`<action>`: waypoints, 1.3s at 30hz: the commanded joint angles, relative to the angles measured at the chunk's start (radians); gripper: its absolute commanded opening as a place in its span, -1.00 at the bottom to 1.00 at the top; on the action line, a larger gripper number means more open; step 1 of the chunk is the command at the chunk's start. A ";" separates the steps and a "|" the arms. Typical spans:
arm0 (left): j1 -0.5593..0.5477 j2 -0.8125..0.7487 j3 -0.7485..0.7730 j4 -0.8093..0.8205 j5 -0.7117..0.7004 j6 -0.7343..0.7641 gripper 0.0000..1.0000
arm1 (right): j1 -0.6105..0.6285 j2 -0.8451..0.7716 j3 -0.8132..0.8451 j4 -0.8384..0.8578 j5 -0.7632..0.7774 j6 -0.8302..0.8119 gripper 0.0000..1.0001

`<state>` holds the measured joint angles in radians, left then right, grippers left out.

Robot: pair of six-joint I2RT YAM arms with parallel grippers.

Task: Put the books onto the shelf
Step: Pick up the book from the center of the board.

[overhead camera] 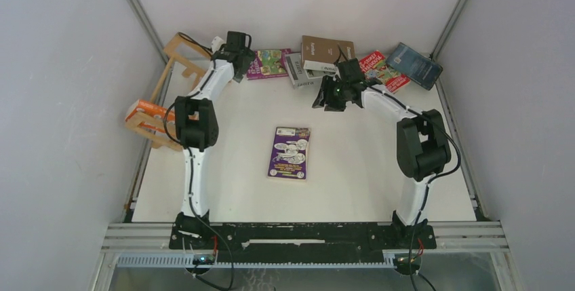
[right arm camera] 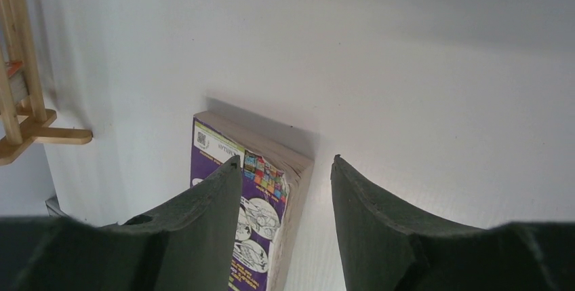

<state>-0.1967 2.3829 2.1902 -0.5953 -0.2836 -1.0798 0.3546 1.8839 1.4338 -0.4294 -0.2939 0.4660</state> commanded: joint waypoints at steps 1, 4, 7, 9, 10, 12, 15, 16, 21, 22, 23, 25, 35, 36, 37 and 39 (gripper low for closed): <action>-0.007 0.029 0.072 0.082 0.021 -0.026 0.75 | -0.015 0.010 0.062 0.042 -0.002 -0.009 0.16; -0.016 0.040 0.072 0.118 0.059 -0.024 0.78 | -0.032 0.024 0.072 0.046 -0.001 -0.001 0.16; -0.042 0.043 0.069 0.165 0.131 -0.026 0.77 | -0.056 0.029 0.068 0.073 -0.006 0.014 0.16; -0.067 0.045 0.065 0.197 0.189 -0.034 0.77 | -0.077 0.035 0.068 0.101 -0.014 0.031 0.16; -0.081 0.045 0.064 0.204 0.207 -0.036 0.77 | -0.086 0.040 0.070 0.112 -0.019 0.037 0.16; -0.108 0.045 0.051 0.229 0.240 -0.044 0.77 | -0.101 0.049 0.074 0.131 -0.024 0.051 0.16; -0.136 0.048 0.016 0.265 0.289 -0.085 0.76 | -0.120 0.058 0.071 0.162 -0.024 0.067 0.16; -0.143 0.048 -0.001 0.283 0.314 -0.100 0.76 | -0.126 0.059 0.069 0.175 -0.024 0.074 0.16; -0.175 0.047 -0.050 0.319 0.340 -0.119 0.76 | -0.151 0.069 0.080 0.213 -0.020 0.101 0.16; -0.177 0.049 -0.055 0.324 0.345 -0.120 0.76 | -0.154 0.072 0.088 0.213 -0.020 0.101 0.16; -0.180 0.052 -0.056 0.322 0.348 -0.121 0.76 | -0.157 0.075 0.092 0.213 -0.021 0.104 0.16; -0.182 0.052 -0.064 0.314 0.345 -0.121 0.76 | -0.159 0.078 0.094 0.215 -0.021 0.106 0.16; -0.182 0.031 -0.117 0.306 0.321 -0.095 0.76 | -0.162 0.092 0.102 0.215 -0.029 0.106 0.16; -0.182 0.033 -0.116 0.309 0.322 -0.096 0.76 | -0.162 0.094 0.103 0.218 -0.029 0.108 0.16; -0.182 0.038 -0.116 0.311 0.323 -0.100 0.76 | -0.161 0.098 0.105 0.218 -0.029 0.109 0.16; -0.182 0.046 -0.114 0.318 0.325 -0.104 0.76 | -0.162 0.107 0.113 0.214 -0.031 0.108 0.16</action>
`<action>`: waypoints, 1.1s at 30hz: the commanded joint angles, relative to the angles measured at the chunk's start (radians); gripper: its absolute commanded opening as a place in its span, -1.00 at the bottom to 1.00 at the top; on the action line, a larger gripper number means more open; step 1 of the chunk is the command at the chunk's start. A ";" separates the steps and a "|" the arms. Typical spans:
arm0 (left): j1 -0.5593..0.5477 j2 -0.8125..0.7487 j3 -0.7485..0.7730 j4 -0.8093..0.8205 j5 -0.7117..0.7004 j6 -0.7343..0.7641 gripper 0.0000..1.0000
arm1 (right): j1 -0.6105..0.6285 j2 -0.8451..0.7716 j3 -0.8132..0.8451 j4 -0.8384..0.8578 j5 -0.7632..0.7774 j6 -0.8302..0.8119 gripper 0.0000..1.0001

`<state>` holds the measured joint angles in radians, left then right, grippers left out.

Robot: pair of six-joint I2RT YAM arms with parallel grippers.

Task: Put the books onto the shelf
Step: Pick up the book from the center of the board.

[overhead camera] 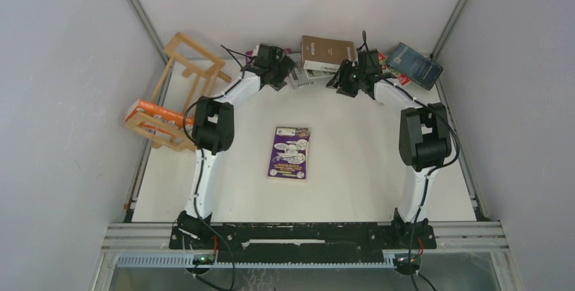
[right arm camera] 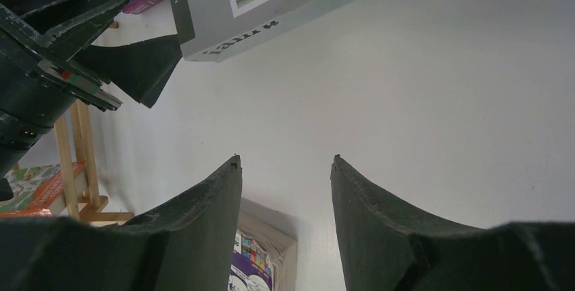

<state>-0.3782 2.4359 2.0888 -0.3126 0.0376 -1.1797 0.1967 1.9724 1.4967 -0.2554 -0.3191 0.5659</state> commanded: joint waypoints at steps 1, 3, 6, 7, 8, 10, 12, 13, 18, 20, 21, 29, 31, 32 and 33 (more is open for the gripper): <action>-0.001 -0.004 -0.012 0.038 0.005 -0.006 0.76 | -0.003 0.023 0.052 0.041 -0.007 0.009 0.16; -0.001 0.005 -0.012 0.044 0.005 -0.009 0.76 | -0.003 0.029 0.055 0.039 -0.009 0.009 0.16; -0.001 0.020 -0.014 0.060 0.011 -0.020 0.76 | -0.004 0.037 0.061 0.042 -0.010 0.007 0.16; -0.001 0.024 -0.018 0.070 0.012 -0.028 0.76 | -0.004 0.040 0.065 0.043 -0.009 0.006 0.16; -0.001 0.027 -0.024 0.084 0.013 -0.035 0.75 | -0.005 0.045 0.069 0.042 -0.011 0.005 0.16; -0.001 0.035 -0.027 0.102 0.015 -0.050 0.75 | -0.003 0.054 0.080 0.040 -0.012 0.007 0.16; -0.001 0.050 -0.015 0.108 0.018 -0.060 0.75 | -0.004 0.061 0.088 0.041 -0.011 0.008 0.16; -0.001 0.056 -0.010 0.107 0.018 -0.062 0.75 | -0.004 0.065 0.093 0.041 -0.010 0.008 0.16; -0.004 0.086 0.021 0.109 0.019 -0.080 0.74 | -0.004 0.088 0.117 0.038 -0.012 0.009 0.16; -0.005 0.096 0.029 0.113 0.020 -0.090 0.73 | -0.005 0.096 0.127 0.039 -0.013 0.009 0.16; -0.006 0.099 0.031 0.117 0.018 -0.096 0.73 | -0.005 0.101 0.132 0.039 -0.013 0.010 0.16; -0.013 0.105 0.000 0.200 0.004 -0.176 0.63 | -0.020 0.133 0.138 0.104 -0.035 0.065 0.16; -0.016 0.108 -0.007 0.222 0.004 -0.203 0.58 | -0.031 0.132 0.130 0.145 -0.036 0.105 0.17; -0.017 0.112 -0.006 0.234 0.005 -0.214 0.55 | -0.038 0.131 0.126 0.162 -0.032 0.124 0.18; -0.019 0.115 -0.005 0.244 0.006 -0.223 0.52 | -0.046 0.131 0.120 0.183 -0.032 0.143 0.18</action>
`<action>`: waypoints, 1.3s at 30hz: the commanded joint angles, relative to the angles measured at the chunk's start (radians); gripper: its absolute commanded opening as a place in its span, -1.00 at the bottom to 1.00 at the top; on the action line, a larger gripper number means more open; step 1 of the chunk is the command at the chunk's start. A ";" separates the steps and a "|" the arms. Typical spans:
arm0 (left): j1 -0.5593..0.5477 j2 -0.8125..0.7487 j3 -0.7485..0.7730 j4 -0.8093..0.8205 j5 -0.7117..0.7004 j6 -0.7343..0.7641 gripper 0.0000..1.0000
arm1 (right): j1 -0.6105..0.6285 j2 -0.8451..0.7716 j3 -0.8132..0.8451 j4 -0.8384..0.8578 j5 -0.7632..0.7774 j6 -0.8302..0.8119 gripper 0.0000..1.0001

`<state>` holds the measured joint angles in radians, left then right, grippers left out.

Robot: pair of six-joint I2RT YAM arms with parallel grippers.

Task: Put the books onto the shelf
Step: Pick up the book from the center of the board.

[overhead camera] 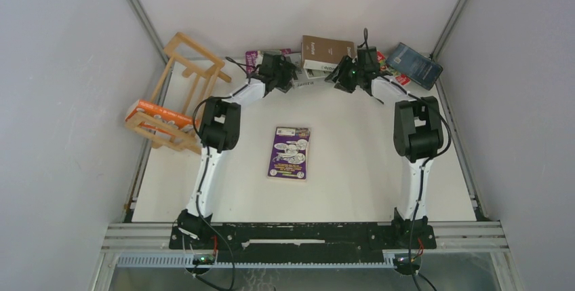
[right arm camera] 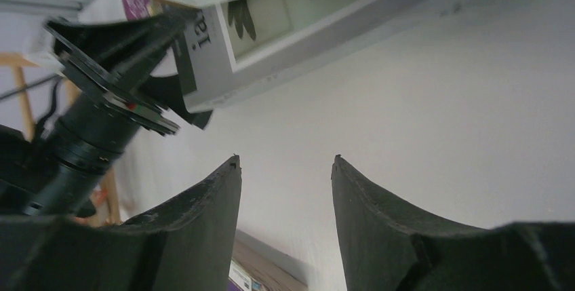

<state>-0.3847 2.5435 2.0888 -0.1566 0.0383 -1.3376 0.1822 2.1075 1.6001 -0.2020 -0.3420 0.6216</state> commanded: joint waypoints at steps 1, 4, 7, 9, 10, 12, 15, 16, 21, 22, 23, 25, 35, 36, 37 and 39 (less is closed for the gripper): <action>-0.012 0.008 -0.005 0.097 0.005 -0.077 0.49 | -0.041 -0.003 0.019 0.142 -0.010 0.094 0.18; -0.012 0.014 -0.001 0.118 0.008 -0.099 0.42 | -0.070 0.004 0.023 0.150 -0.006 0.126 0.19; -0.013 0.026 0.014 0.124 0.023 -0.113 0.38 | -0.098 0.017 0.022 0.167 -0.036 0.159 0.21; -0.013 0.027 0.012 0.126 0.026 -0.118 0.36 | -0.111 0.034 0.034 0.168 -0.046 0.169 0.22; -0.013 0.026 0.010 0.127 0.027 -0.117 0.36 | -0.116 0.040 0.037 0.172 -0.049 0.174 0.22; -0.014 0.022 0.006 0.129 0.030 -0.114 0.34 | -0.126 0.056 0.042 0.189 -0.055 0.188 0.24; -0.013 0.012 -0.013 0.142 0.037 -0.114 0.31 | -0.143 0.081 0.055 0.227 -0.065 0.216 0.27; -0.014 0.008 -0.022 0.146 0.038 -0.114 0.29 | -0.148 0.091 0.058 0.239 -0.068 0.224 0.31; -0.013 -0.005 -0.038 0.152 0.053 -0.117 0.21 | -0.167 0.125 0.092 0.257 -0.069 0.232 0.38; -0.013 -0.007 -0.039 0.152 0.057 -0.118 0.20 | -0.168 0.130 0.097 0.259 -0.067 0.230 0.39; -0.013 -0.009 -0.041 0.165 0.060 -0.117 0.18 | -0.171 0.134 0.105 0.261 -0.066 0.230 0.39; -0.013 -0.015 -0.050 0.182 0.062 -0.114 0.17 | -0.173 0.145 0.121 0.256 -0.066 0.227 0.41; -0.009 -0.041 -0.085 0.208 0.079 -0.113 0.14 | -0.173 0.197 0.188 0.251 -0.053 0.236 0.97; -0.008 -0.042 -0.086 0.211 0.080 -0.113 0.14 | -0.173 0.196 0.190 0.248 -0.049 0.231 0.97; -0.006 -0.044 -0.088 0.215 0.083 -0.113 0.14 | -0.174 0.191 0.189 0.246 -0.045 0.226 0.98; -0.002 -0.046 -0.091 0.223 0.086 -0.113 0.12 | -0.173 0.178 0.188 0.241 -0.035 0.212 0.98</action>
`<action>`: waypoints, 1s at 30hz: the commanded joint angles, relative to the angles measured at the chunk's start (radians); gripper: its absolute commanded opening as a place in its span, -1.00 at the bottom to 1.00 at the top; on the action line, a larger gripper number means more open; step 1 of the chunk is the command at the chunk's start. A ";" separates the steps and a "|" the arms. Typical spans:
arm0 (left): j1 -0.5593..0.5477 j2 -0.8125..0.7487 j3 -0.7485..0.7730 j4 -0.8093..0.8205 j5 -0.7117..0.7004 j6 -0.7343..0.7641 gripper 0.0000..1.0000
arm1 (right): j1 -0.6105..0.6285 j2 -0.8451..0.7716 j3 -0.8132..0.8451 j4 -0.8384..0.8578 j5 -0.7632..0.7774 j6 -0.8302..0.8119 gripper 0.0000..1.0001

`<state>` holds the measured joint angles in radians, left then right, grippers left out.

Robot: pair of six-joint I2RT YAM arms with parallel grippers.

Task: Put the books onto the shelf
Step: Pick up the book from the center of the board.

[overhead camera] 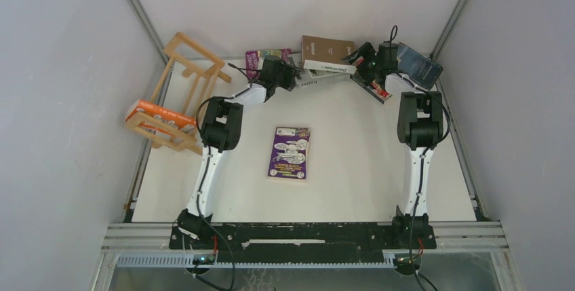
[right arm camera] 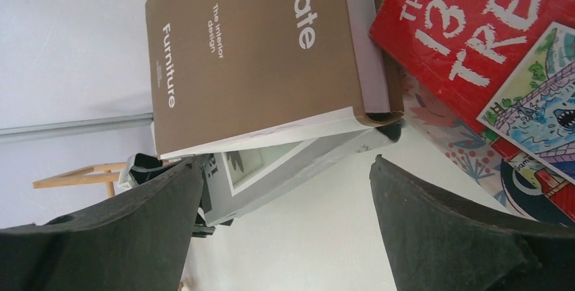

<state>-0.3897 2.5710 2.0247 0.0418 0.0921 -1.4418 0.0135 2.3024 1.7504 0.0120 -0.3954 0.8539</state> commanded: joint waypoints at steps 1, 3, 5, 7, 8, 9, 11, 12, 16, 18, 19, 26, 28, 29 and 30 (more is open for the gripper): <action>0.006 -0.075 -0.027 0.030 0.034 -0.010 0.11 | -0.004 -0.023 0.038 0.021 0.024 -0.027 0.98; 0.009 -0.078 -0.026 0.037 0.039 -0.010 0.09 | -0.005 -0.031 0.048 0.006 0.035 -0.045 0.98; 0.012 -0.082 -0.026 0.039 0.042 -0.008 0.08 | -0.006 -0.038 0.059 -0.007 0.044 -0.058 0.97; 0.015 -0.088 -0.028 0.040 0.045 0.001 0.08 | -0.004 -0.048 0.065 -0.047 0.058 -0.075 0.98; 0.017 -0.091 -0.029 0.040 0.046 0.004 0.08 | -0.004 -0.053 0.067 -0.054 0.068 -0.084 0.98; 0.017 -0.091 -0.030 0.040 0.045 0.006 0.08 | -0.005 -0.056 0.067 -0.057 0.076 -0.091 0.98; 0.021 -0.092 -0.028 0.043 0.050 0.005 0.08 | -0.004 -0.055 0.075 -0.062 0.084 -0.102 0.98; 0.021 -0.092 -0.028 0.045 0.053 0.004 0.07 | -0.005 -0.052 0.082 -0.066 0.089 -0.107 0.98; 0.023 -0.094 -0.029 0.047 0.059 0.012 0.06 | -0.005 -0.037 0.115 -0.069 0.113 -0.126 0.98; 0.025 -0.100 -0.033 0.049 0.060 0.015 0.06 | -0.005 -0.014 0.156 -0.076 0.112 -0.133 0.97; 0.027 -0.102 -0.036 0.053 0.061 0.015 0.06 | -0.005 0.003 0.179 -0.082 0.110 -0.134 0.98; 0.035 -0.108 -0.038 0.067 0.075 0.012 0.05 | -0.005 0.090 0.352 -0.166 0.130 -0.160 0.98; 0.037 -0.107 -0.036 0.073 0.079 0.007 0.05 | -0.002 0.101 0.363 -0.180 0.143 -0.174 0.98; 0.037 -0.105 -0.037 0.077 0.081 0.005 0.05 | -0.001 0.105 0.362 -0.181 0.147 -0.175 0.98; 0.038 -0.102 -0.036 0.082 0.083 0.002 0.05 | 0.000 0.108 0.362 -0.182 0.149 -0.179 0.98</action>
<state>-0.3614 2.5534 2.0033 0.0784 0.1501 -1.4406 0.0135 2.3821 2.0792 -0.1307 -0.2752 0.7147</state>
